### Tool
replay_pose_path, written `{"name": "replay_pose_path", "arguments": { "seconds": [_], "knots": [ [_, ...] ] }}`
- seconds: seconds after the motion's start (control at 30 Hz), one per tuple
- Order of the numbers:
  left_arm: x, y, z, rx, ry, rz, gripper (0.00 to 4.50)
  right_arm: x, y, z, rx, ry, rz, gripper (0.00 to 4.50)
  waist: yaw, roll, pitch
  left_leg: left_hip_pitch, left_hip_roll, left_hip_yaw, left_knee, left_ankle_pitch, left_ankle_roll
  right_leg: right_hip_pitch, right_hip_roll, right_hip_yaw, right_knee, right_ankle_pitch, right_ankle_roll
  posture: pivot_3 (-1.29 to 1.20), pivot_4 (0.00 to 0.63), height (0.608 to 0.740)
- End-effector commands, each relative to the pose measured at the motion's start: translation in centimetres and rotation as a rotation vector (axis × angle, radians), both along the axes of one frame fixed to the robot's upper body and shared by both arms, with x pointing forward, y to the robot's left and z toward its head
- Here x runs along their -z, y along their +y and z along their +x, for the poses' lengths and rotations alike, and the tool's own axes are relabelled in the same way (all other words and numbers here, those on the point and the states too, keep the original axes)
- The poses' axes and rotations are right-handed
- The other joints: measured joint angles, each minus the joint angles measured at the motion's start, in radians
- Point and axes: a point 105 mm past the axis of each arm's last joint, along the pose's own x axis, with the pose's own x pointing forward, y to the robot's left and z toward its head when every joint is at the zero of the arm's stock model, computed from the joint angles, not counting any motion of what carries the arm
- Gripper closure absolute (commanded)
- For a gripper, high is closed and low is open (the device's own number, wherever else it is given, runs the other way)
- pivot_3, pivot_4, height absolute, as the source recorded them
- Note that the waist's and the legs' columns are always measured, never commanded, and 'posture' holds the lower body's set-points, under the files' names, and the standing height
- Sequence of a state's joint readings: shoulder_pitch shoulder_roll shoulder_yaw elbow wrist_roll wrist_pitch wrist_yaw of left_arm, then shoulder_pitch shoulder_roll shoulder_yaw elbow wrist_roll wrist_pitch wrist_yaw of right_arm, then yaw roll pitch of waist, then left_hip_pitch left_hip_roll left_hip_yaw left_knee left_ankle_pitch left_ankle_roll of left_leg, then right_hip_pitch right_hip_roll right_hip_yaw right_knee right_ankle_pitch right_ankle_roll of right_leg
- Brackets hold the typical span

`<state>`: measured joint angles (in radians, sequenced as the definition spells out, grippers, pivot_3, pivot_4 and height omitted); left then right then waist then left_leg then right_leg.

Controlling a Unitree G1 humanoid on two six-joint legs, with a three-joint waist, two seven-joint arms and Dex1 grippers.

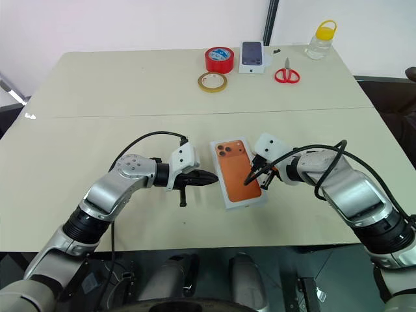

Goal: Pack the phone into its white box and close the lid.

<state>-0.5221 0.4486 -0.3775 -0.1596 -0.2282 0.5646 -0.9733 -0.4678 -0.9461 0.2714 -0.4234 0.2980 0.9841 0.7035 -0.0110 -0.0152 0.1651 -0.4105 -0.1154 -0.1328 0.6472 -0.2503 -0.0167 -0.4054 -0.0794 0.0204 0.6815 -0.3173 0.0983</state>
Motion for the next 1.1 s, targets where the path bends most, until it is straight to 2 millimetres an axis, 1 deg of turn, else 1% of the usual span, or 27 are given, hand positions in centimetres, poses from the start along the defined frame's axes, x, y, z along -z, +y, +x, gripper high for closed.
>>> {"name": "replay_pose_path", "arguments": {
  "seconds": [0.03, 0.27, 0.5, 0.83, 1.0, 1.1],
  "knots": [
    [-0.4, -0.1, -0.2, 0.005, -0.015, -0.010, 4.35, -0.9, 0.7, -0.4, -0.038, -0.036, 0.007, 4.42, 0.000, 0.000, 0.000, 0.000, 0.000, 0.000, 0.000, 0.000, 0.000, 0.000, 0.000, 0.000, 0.000, 0.000, 0.000, 0.00, 0.150, 0.740],
    [-0.1, -0.3, -0.2, -0.002, -0.012, -0.010, 4.35, -0.6, 0.3, -0.3, -0.020, -0.037, 0.000, 4.42, 0.000, 0.000, 0.000, 0.000, 0.000, 0.000, 0.000, 0.000, 0.000, 0.000, 0.000, 0.000, 0.000, 0.000, 0.000, 0.00, 0.150, 0.740],
    [-0.7, -0.9, 0.4, -0.018, -0.025, -0.034, 4.35, -0.7, -0.3, 0.0, 0.001, -0.044, -0.010, 4.42, 0.000, 0.000, 0.000, 0.000, 0.000, 0.000, 0.000, 0.000, 0.000, 0.000, 0.000, 0.000, 0.000, 0.000, 0.000, 0.00, 0.150, 0.740],
    [-0.3, -1.2, 0.1, -0.005, -0.010, -0.033, 4.35, -0.4, -0.8, -0.1, 0.012, -0.036, -0.017, 4.42, 0.000, 0.000, 0.000, 0.000, 0.000, 0.000, 0.000, 0.000, 0.000, 0.000, 0.000, 0.000, 0.000, 0.000, 0.000, 0.00, 0.150, 0.740],
    [0.0, -0.6, 0.1, -0.015, -0.004, -0.017, 4.35, -0.5, -1.1, 0.0, 0.019, -0.041, -0.025, 4.42, 0.000, 0.000, 0.000, 0.000, 0.000, 0.000, 0.000, 0.000, 0.000, 0.000, 0.000, 0.000, 0.000, 0.000, 0.000, 0.00, 0.150, 0.740],
    [0.1, 1.0, 0.6, -0.055, -0.006, -0.004, 4.35, -1.2, -2.1, 0.3, 0.036, -0.068, -0.039, 4.42, -0.001, 0.000, 0.000, 0.000, 0.000, 0.000, 0.000, 0.000, 0.000, 0.000, 0.000, 0.000, 0.000, 0.000, 0.000, 0.00, 0.150, 0.740]
  ]
}}
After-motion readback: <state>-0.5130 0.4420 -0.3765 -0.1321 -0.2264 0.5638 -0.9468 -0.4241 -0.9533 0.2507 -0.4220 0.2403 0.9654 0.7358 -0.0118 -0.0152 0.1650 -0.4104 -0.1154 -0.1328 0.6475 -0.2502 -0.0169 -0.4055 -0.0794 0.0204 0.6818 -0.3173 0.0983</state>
